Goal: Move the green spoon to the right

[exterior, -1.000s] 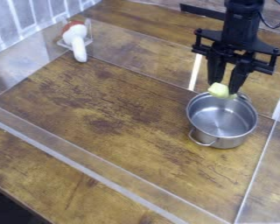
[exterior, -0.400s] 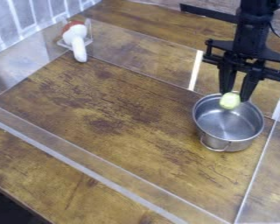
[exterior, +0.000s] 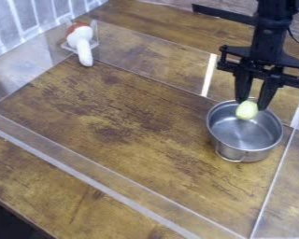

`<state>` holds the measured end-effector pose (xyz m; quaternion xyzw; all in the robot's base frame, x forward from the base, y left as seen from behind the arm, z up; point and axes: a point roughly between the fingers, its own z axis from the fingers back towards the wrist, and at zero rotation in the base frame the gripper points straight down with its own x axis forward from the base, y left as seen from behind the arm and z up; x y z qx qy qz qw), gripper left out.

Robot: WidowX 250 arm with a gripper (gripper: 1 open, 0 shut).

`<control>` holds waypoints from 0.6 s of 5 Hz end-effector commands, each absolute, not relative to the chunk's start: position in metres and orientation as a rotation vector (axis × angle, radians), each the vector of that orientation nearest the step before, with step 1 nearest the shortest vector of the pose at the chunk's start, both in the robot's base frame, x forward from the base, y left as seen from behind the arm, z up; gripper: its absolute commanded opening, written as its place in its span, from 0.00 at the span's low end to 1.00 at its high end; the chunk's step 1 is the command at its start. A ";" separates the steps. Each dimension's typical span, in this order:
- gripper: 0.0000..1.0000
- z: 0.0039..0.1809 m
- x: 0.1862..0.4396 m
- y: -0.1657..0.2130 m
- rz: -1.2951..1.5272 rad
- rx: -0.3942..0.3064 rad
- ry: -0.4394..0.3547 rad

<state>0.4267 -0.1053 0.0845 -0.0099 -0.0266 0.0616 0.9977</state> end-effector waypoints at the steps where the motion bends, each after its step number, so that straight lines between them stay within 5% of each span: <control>1: 0.00 0.069 0.438 -0.096 0.195 -0.024 -0.080; 3: 0.00 0.065 0.453 -0.077 0.260 -0.016 -0.067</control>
